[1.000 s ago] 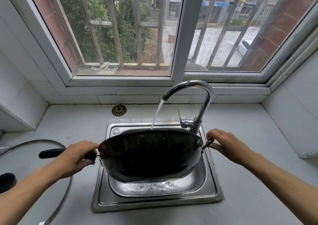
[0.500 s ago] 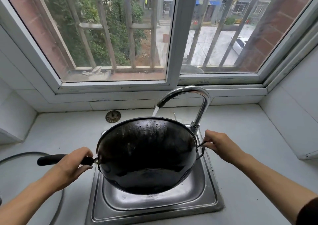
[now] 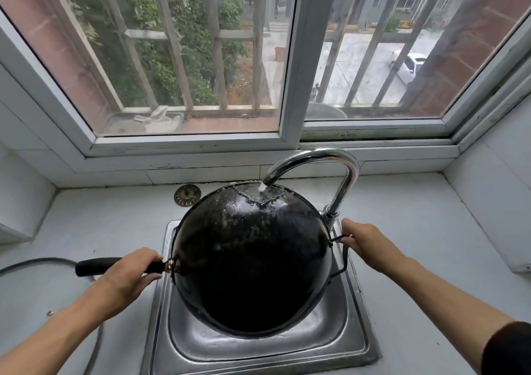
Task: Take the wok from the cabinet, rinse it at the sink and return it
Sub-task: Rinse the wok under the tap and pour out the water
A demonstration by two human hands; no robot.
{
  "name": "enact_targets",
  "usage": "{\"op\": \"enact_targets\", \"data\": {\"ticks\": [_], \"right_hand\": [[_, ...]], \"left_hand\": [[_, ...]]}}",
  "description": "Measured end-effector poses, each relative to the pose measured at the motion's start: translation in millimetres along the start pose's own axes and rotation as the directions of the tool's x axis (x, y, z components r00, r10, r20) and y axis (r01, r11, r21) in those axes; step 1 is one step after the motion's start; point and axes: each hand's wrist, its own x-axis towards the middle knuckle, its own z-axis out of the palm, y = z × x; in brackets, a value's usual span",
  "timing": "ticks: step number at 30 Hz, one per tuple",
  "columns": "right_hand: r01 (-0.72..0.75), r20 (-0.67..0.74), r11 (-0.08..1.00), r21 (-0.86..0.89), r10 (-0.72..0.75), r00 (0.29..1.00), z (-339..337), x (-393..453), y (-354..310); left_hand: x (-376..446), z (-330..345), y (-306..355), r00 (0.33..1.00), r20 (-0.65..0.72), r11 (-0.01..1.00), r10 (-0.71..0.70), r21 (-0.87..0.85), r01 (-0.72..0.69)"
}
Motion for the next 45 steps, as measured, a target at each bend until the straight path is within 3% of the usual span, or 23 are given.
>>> {"op": "enact_targets", "data": {"ticks": [24, 45], "right_hand": [[-0.184, -0.016, 0.982, 0.047, 0.185, 0.983, 6.8, -9.5, 38.4], [-0.218, -0.045, 0.974, 0.060, 0.221, 0.974, 0.4, -18.0, 41.6]], "left_hand": [[52.0, -3.5, -0.8, 0.992, 0.025, 0.990, 0.127, 0.053, -0.129], [68.1, -11.2, 7.5, 0.972, -0.001, 0.970, 0.234, 0.073, -0.234]]}}
